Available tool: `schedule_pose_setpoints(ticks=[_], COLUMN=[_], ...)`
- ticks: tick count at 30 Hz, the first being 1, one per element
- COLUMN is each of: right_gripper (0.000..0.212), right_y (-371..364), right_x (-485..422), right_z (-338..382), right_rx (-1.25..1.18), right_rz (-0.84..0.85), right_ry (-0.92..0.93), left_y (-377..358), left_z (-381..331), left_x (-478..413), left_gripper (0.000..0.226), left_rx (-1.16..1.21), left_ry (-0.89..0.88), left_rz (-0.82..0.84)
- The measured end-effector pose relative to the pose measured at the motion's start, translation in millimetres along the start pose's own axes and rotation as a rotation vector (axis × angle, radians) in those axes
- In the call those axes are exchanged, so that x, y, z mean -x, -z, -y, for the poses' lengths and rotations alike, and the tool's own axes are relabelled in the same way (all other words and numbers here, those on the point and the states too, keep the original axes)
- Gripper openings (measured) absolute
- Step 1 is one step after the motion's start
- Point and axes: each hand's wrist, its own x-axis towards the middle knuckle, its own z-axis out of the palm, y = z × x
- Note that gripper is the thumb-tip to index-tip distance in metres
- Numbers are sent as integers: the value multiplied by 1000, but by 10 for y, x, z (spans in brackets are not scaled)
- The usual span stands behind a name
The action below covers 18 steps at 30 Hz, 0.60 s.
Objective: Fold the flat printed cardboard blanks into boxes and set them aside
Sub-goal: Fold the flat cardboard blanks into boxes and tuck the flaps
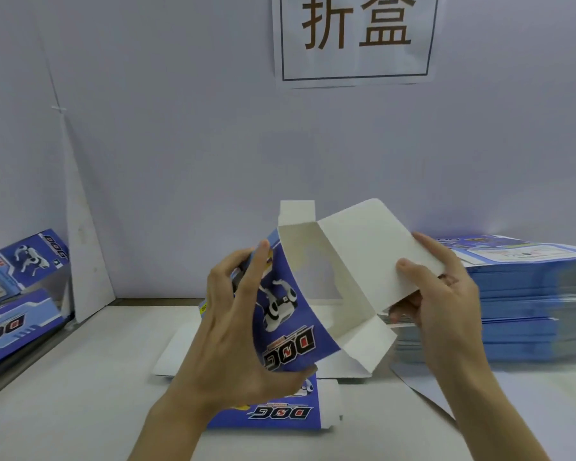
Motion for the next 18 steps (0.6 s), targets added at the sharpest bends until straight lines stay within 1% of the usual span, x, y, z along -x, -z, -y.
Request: schedule_pose_setpoints(ticks=[3,5,6,8,9,10,11,13,15,17,18], right_gripper=[38,40,39,34,31,29,30,38,39,46,43], right_y=[-9,-21,-22,-41,-49,-61,-66,-67,-67,-43,-32], right_x=[35,55,53,88,103,110,110,106,98,66,43], right_z=[-33,-103,-149,-197,-206,-197,-171,-106,-26,6,17], right_rx=[60,204,312,510,554,539,468,252,86,8,-21], right_rz=[37,34,32,20,23,40,62,70,49,60,78], right_ry=[204,378,480,647,695,704,671,534,306,82,1], left_y=[29,15,6,-5,-5,9,25,55,52,36,29], left_z=[-40,-94,-105,-125,-113,-104,-88,-55,-25,-22,-30], left_x=[44,49,66,69,68,59,60,65,76,80,76], left_gripper=[117,121,122,120,120,120,120,121,120,122,124], left_rx=[94,112,104,2,-41,-48,-48,-73,-93,-110,-129], left_ry=[7,18,12,-22,-29,-16,-7,-3,-16,-30,-41], left_rz=[-33,-23,-7,-1,-1,-2,-3,-7,-6,4,1])
